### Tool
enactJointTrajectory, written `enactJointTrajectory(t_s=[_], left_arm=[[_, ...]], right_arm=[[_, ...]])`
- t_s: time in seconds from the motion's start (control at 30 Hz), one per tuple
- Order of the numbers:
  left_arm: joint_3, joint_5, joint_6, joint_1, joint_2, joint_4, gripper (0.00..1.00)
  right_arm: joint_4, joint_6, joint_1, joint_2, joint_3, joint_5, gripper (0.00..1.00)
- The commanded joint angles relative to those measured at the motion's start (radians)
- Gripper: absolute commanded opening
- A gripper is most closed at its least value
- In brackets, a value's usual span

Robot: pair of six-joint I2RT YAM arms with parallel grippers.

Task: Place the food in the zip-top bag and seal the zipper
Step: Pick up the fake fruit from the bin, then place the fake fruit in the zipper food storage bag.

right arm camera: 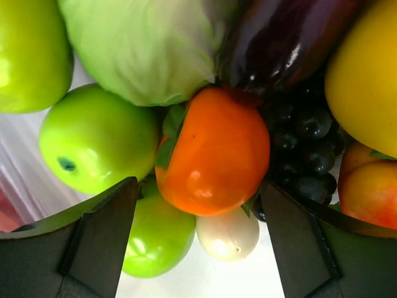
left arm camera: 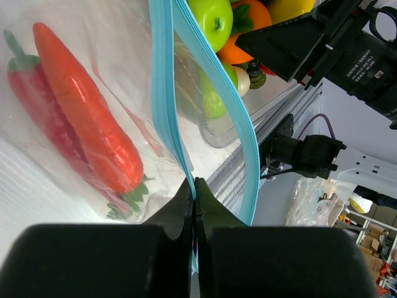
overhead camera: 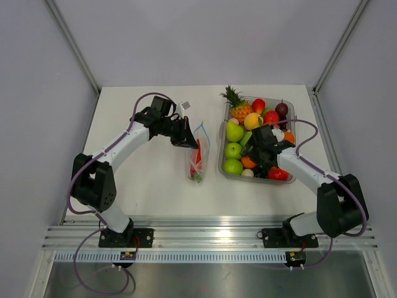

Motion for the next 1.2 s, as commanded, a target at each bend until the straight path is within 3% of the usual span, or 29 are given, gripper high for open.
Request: enactJointTrajectory(t_s=[0.0, 0.17, 0.43, 0.57, 0.7, 0.83, 0.97, 1.17], left_arm=[[0.052, -0.001, 0.012, -0.005, -0.012, 0.013, 0.00], [0.054, 0.003, 0.014, -0.007, -0.012, 0.013, 0.00], [0.057, 0.005, 0.009, -0.009, -0.006, 0.021, 0.00], [0.063, 0.012, 0.002, -0.010, 0.008, 0.027, 0.00], [0.069, 0.015, 0.002, -0.010, 0.017, 0.035, 0.00], [0.071, 0.017, 0.009, -0.010, 0.023, 0.033, 0.00], [0.071, 0.019, 0.012, -0.010, 0.030, 0.028, 0.00], [0.063, 0.022, 0.014, -0.010, 0.031, 0.033, 0.00]], right_arm=[[0.055, 0.065, -0.005, 0.029, 0.018, 0.053, 0.87], [0.055, 0.080, -0.005, 0.043, 0.013, 0.088, 0.81], [-0.003, 0.059, -0.005, -0.105, 0.012, 0.143, 0.36], [-0.060, 0.011, -0.005, -0.202, 0.045, 0.142, 0.26], [-0.085, -0.071, -0.005, -0.285, 0.087, 0.077, 0.25], [-0.108, -0.189, 0.038, -0.253, 0.220, -0.078, 0.29], [-0.152, -0.245, 0.225, -0.169, 0.393, 0.017, 0.30], [-0.132, -0.280, 0.336, -0.006, 0.556, 0.007, 0.31]])
